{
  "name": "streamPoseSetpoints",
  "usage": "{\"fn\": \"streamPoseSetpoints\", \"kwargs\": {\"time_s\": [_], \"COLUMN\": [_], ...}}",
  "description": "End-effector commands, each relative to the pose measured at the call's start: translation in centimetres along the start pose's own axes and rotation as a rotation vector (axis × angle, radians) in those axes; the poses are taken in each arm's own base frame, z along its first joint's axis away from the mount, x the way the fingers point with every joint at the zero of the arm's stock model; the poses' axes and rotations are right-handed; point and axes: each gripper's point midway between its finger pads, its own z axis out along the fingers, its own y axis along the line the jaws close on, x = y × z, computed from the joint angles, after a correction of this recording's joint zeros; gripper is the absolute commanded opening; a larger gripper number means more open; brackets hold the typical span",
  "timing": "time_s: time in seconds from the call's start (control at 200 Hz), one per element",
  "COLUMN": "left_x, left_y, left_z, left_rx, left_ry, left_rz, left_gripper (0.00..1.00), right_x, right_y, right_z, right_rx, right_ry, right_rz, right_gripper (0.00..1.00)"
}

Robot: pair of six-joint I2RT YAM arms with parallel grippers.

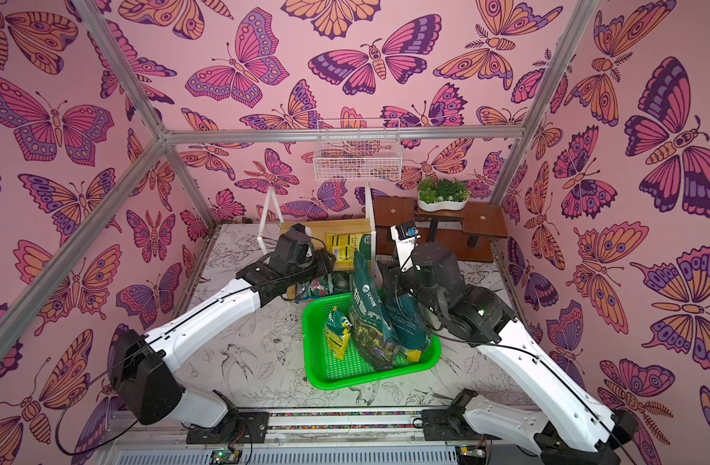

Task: Take down the fertilizer bag from the shelf
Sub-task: Pick up the fertilizer bag from the shelf.

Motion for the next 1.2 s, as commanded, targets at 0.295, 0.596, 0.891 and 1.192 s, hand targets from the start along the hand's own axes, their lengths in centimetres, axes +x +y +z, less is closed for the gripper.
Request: {"fn": "streamPoseSetpoints", "kwargs": {"time_s": [0.295, 0.596, 0.891, 1.192], "left_x": [-0.1, -0.8, -1.9, -0.5], "left_y": [-0.5, -0.8, 0.7, 2.6], "left_z": [0.7, 0.4, -2.3, -5.0], "left_rx": [0.016, 0.016, -0.016, -0.02], "left_ry": [0.02, -0.004, -0.08, -0.099], "left_rz": [0.014, 0.02, 0.011, -0.029], "left_gripper": [0.36, 0.0, 0.0, 0.01], "right_x": [0.1, 0.2, 0.5, 0.3], "right_y": [-0.7, -0.8, -0.8, -0.7], "right_z": [0.0, -0.1, -0.2, 0.0], "right_rx": [0.025, 0.027, 0.027, 0.023], "right_ry": [-0.014, -0.013, -0.01, -0.006], "right_rz": [0.012, 0.011, 0.012, 0.005], "right_gripper": [0.51, 0.5, 0.5, 0.5]}}
